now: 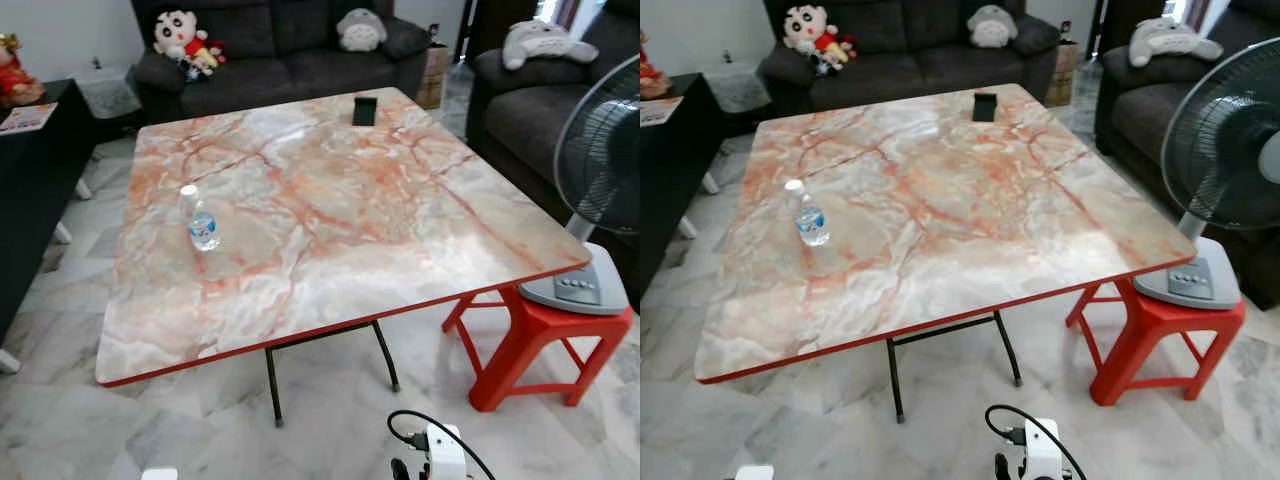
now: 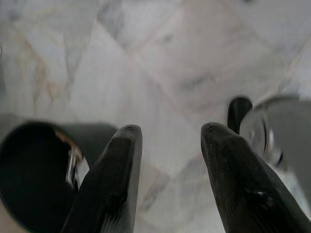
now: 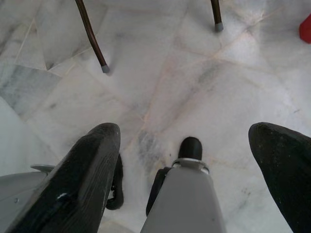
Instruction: Picking trash to rubbish bin
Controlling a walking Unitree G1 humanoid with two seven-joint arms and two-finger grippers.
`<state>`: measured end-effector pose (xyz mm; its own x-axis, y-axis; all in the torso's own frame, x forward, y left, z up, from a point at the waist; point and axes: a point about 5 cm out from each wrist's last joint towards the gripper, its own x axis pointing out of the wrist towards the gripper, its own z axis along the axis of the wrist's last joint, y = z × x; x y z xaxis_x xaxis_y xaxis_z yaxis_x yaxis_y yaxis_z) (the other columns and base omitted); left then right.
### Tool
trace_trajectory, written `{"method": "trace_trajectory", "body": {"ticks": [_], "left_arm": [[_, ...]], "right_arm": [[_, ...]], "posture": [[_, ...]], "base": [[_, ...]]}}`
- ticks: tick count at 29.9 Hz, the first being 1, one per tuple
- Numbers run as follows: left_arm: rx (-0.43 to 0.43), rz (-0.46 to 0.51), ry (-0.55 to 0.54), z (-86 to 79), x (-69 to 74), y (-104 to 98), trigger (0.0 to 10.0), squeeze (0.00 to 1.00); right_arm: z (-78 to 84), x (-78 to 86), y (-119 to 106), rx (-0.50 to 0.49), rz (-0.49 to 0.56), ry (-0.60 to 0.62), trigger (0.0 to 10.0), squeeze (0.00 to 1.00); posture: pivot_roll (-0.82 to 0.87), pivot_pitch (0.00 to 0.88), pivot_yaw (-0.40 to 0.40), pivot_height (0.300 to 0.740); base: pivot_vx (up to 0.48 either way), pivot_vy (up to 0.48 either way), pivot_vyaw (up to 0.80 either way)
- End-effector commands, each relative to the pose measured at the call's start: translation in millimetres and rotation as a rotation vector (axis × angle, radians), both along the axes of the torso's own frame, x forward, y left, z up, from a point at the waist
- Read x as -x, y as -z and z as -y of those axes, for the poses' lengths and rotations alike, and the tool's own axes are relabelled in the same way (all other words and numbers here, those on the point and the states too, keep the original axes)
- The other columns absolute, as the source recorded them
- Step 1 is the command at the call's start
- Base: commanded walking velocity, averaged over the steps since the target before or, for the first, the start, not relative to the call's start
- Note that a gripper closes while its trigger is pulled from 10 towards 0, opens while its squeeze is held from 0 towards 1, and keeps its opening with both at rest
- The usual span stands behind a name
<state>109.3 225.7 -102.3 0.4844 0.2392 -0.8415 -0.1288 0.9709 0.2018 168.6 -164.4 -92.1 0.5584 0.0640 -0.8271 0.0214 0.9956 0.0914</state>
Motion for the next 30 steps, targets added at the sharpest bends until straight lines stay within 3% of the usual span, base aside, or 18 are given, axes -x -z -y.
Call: {"method": "trace_trajectory", "body": {"ticks": [1,7,15,21,23,28,29,30], "left_arm": [[-0.002,0.008,-0.023,-2.6,0.2,-0.6,10.0,0.0],[-0.005,0.009,-0.027,-3.3,-1.3,-1.0,10.0,0.0],[-0.014,0.037,-0.014,-9.2,-15.5,-6.4,10.0,0.0],[-0.01,0.032,0.018,-7.9,-15.2,-6.0,10.0,0.0],[-0.055,0.06,0.043,-11.0,-13.4,-7.7,10.0,0.0],[-0.077,0.083,0.03,-14.3,-14.2,-9.6,10.0,0.0],[-0.107,0.156,0.01,-21.1,-16.5,-15.1,10.0,0.0],[-0.107,0.156,0.01,-21.1,-16.5,-15.1,10.0,0.0]], "right_arm": [[-1.9,-4.3,-1.9,0.005,0.017,-0.014,10.0,0.0],[-3.5,-7.3,-3.2,0.005,0.024,-0.021,10.0,0.0],[-6.3,-6.8,-2.8,-0.006,0.023,-0.013,10.0,0.0],[-5.8,-5.5,-2.3,-0.018,0.024,-0.001,10.0,0.0],[-5.0,-12.1,-6.4,0.012,0.076,-0.046,10.0,0.0],[-5.5,-16.3,-9.2,0.027,0.11,-0.077,10.0,0.0],[-3.9,-25.9,-16.5,0.027,0.191,-0.106,10.0,0.0],[-3.9,-25.9,-16.5,0.027,0.191,-0.106,10.0,0.0]], "posture": [[0.08,0.022,0.06,0.74],[0.08,0.021,0.062,0.74],[0.08,0.02,0.066,0.74],[0.08,0.022,0.065,0.74],[0.08,0.023,0.064,0.74],[0.08,0.023,0.064,0.74],[0.1,0.038,0.055,0.74],[0.1,0.038,0.055,0.74]], "base": [[0.0,0.0,0.51],[0.0,0.0,0.76],[0.0,0.0,0.8],[0.0,0.0,0.0],[0.0,0.0,0.0],[0.0,0.0,0.0],[0.0,0.0,0.0],[0.0,0.0,0.0]]}}
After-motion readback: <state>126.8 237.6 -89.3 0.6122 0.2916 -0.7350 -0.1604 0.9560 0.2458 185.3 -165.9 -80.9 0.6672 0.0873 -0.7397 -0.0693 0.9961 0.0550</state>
